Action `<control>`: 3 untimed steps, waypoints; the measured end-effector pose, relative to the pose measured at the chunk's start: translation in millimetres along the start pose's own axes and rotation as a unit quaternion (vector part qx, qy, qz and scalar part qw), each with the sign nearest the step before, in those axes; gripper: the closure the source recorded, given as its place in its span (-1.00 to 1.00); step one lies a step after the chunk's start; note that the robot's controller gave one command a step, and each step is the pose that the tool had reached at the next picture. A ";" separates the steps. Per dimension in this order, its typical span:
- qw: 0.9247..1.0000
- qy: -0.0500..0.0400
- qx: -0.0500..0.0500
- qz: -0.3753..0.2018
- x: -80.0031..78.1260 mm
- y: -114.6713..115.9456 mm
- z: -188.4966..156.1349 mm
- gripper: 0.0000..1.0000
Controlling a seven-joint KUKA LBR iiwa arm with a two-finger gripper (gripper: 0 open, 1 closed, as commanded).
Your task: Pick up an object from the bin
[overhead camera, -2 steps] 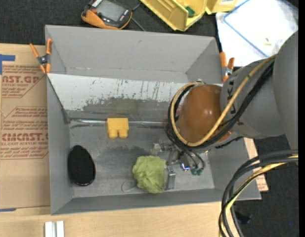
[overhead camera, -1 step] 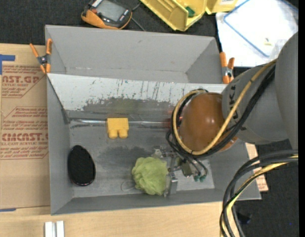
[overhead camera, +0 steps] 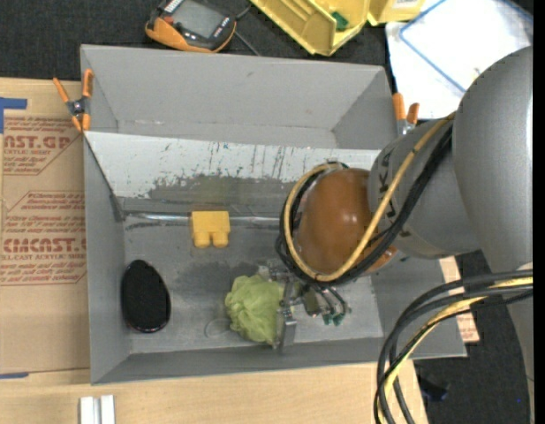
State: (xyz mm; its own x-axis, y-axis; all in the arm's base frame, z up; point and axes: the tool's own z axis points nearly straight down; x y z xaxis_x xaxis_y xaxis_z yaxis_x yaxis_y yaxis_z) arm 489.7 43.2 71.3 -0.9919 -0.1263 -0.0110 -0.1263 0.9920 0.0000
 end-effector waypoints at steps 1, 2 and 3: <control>0.999 0.001 0.002 -0.035 6.9 11.2 -11.5 1.00; 0.999 0.001 0.002 -0.035 6.9 11.2 -11.5 1.00; 0.998 0.001 0.002 -0.062 -0.7 19.0 -3.1 1.00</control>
Offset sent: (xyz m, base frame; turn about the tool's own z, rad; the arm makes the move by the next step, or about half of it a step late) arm 0.0000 0.0000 0.0000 0.0000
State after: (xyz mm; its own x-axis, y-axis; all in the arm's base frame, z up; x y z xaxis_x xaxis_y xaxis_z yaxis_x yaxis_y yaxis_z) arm 488.0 62.1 74.4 -0.9689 -0.2473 -0.0090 -0.2472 0.9689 -0.0056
